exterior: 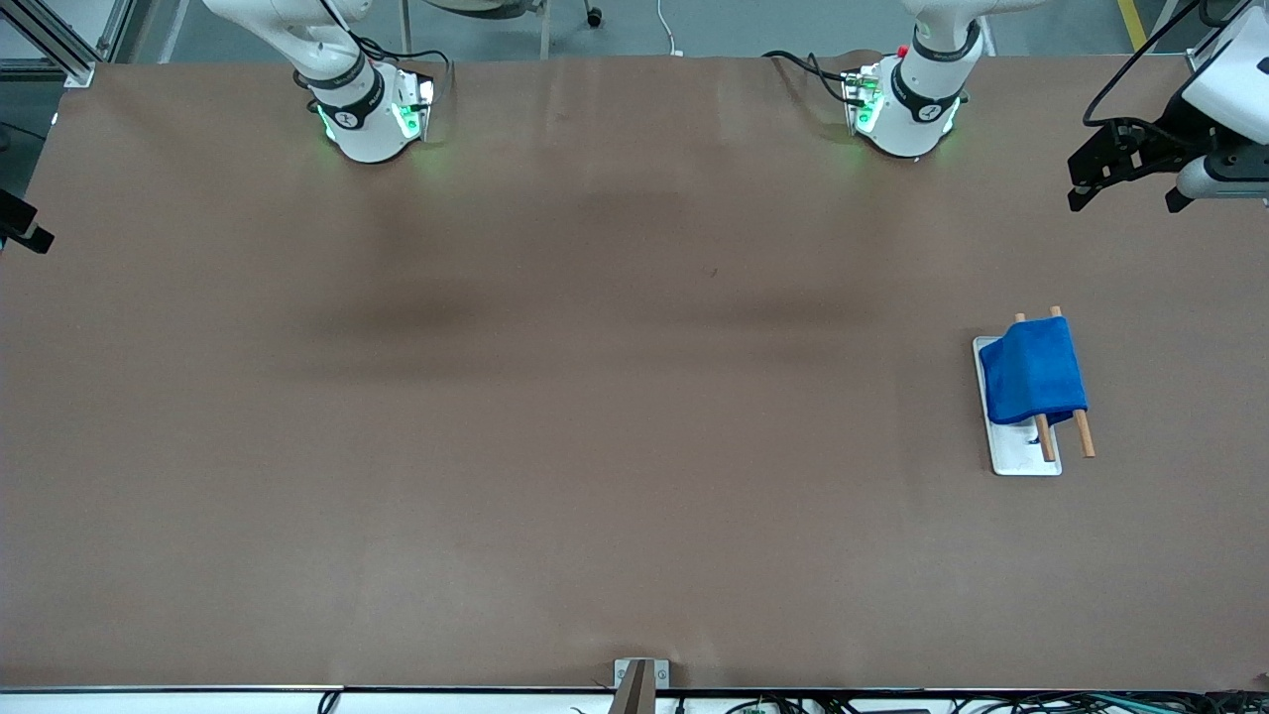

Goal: Right arm passes towel to left arm to hang

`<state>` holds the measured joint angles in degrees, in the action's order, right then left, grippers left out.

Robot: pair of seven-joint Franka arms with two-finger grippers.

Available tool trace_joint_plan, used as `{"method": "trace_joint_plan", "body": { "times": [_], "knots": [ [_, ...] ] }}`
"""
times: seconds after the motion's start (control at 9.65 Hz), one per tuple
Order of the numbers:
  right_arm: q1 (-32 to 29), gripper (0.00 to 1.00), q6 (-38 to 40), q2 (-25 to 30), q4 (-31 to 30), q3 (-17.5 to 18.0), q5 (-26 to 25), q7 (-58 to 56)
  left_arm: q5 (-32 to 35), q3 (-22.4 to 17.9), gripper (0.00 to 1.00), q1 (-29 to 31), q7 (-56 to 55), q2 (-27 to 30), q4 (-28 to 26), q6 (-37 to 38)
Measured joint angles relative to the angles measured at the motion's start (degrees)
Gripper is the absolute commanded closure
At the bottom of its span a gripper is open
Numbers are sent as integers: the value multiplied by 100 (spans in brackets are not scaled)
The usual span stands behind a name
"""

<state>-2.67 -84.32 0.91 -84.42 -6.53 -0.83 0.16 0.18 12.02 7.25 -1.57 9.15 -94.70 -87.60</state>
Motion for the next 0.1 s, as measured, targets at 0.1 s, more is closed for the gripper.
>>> {"method": "trace_joint_plan", "body": {
  "times": [0.1],
  "knots": [
    [0,0,0,0,0,-1,0,2,-2,1,0,0,2,-80,115,86]
  ]
}}
